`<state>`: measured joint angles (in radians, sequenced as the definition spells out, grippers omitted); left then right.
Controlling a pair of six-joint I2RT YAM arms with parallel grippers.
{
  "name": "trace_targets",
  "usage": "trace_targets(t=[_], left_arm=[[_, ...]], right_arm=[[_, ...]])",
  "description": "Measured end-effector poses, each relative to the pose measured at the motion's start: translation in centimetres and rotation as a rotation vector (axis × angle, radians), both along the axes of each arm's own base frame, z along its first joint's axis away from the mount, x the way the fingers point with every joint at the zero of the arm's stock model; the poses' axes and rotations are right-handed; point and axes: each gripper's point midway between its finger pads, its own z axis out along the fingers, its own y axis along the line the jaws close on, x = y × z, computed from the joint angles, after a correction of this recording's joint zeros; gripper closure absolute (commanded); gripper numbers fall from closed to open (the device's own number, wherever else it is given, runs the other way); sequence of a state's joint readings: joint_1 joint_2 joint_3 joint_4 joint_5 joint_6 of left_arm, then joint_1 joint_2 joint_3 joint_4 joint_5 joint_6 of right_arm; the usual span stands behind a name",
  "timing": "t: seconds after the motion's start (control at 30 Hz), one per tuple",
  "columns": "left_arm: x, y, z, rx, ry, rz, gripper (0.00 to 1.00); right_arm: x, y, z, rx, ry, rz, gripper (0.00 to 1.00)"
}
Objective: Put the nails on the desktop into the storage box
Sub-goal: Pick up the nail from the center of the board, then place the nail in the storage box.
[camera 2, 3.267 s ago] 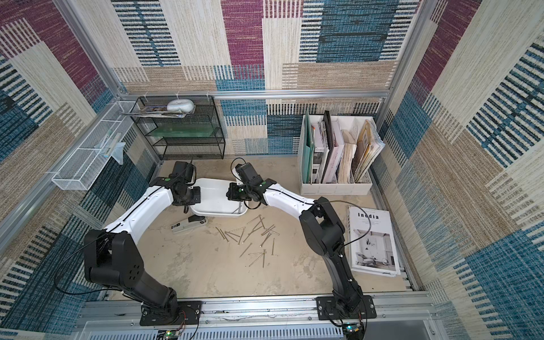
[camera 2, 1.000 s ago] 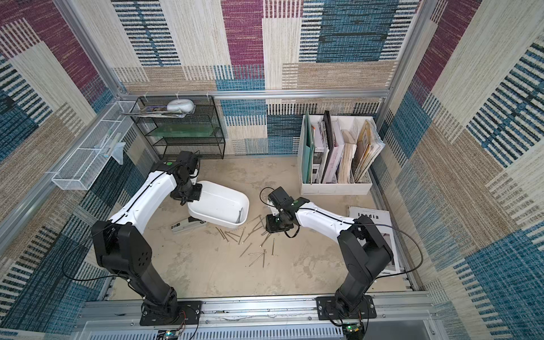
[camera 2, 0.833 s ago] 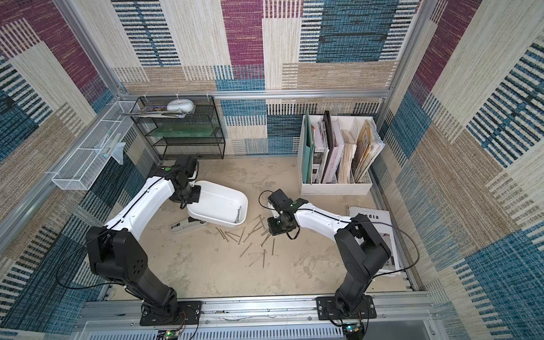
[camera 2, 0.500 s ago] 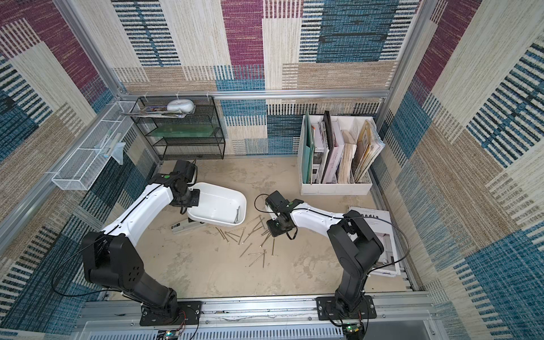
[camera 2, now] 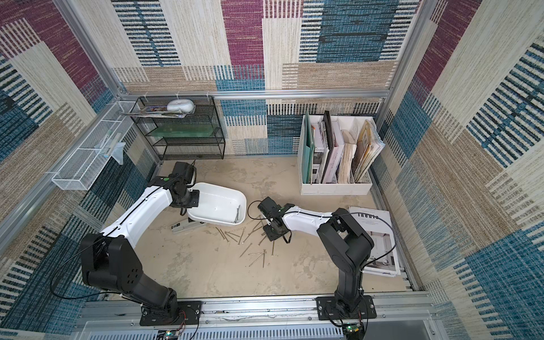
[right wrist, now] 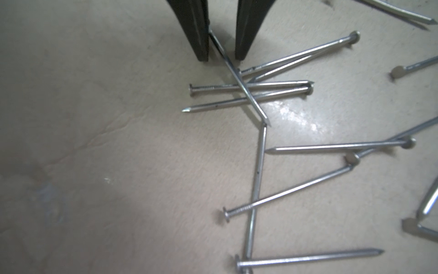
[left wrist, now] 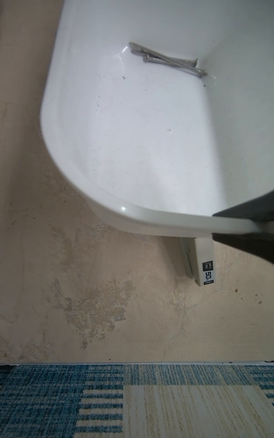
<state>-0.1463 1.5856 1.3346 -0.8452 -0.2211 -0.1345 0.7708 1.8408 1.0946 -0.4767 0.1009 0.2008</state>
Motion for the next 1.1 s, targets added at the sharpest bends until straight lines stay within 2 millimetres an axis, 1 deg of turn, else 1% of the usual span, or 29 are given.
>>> trace_targets(t=[0.07, 0.13, 0.23, 0.33, 0.4, 0.47, 0.5, 0.57, 0.67, 0.73, 0.83, 1.0, 1.1], left_arm=[[0.0, -0.1, 0.0, -0.006, -0.002, -0.001, 1.0], [0.0, -0.1, 0.1, -0.008, -0.005, -0.002, 1.0], [-0.1, -0.1, 0.2, -0.008, -0.009, -0.001, 1.0], [-0.3, 0.0, 0.1, -0.009, -0.011, 0.0, 1.0], [-0.4, 0.0, 0.2, -0.009, -0.014, 0.002, 1.0], [-0.4, 0.0, 0.2, -0.01, -0.023, 0.007, 1.0], [-0.5, 0.0, 0.2, -0.011, -0.024, 0.009, 1.0], [-0.7, 0.1, 0.3, -0.007, -0.032, 0.011, 1.0], [-0.8, 0.3, 0.4, 0.003, -0.045, 0.018, 1.0], [-0.8, 0.2, 0.4, 0.007, -0.047, 0.018, 1.0], [-0.8, 0.1, 0.2, 0.015, -0.048, 0.015, 1.0], [-0.7, 0.1, 0.3, 0.026, -0.062, 0.016, 1.0], [-0.8, 0.1, 0.4, 0.031, -0.068, 0.017, 1.0]], right_arm=[[0.1, 0.0, 0.0, -0.002, -0.007, -0.004, 0.95], [0.2, 0.0, 0.0, -0.004, -0.011, -0.005, 1.0], [0.1, 0.0, 0.1, -0.003, -0.016, -0.006, 1.0], [0.2, -0.1, 0.9, 0.011, -0.037, -0.014, 1.0], [-0.8, -1.4, 1.4, -0.02, -0.018, -0.025, 1.0], [-1.6, -2.4, 2.6, -0.025, -0.009, -0.037, 1.0], [-1.5, -2.3, 3.6, -0.004, -0.025, -0.042, 1.0], [-1.3, -1.7, 5.7, 0.053, -0.056, -0.046, 1.0], [-1.0, -0.6, 8.3, 0.131, -0.087, -0.047, 1.0], [-0.7, 0.4, 9.8, 0.192, -0.094, -0.045, 1.0], [0.0, 2.8, 11.8, 0.303, -0.096, -0.04, 1.0], [2.4, 8.8, 15.4, 0.535, -0.09, -0.027, 1.0], [4.0, 12.9, 16.5, 0.648, -0.069, -0.012, 1.0]])
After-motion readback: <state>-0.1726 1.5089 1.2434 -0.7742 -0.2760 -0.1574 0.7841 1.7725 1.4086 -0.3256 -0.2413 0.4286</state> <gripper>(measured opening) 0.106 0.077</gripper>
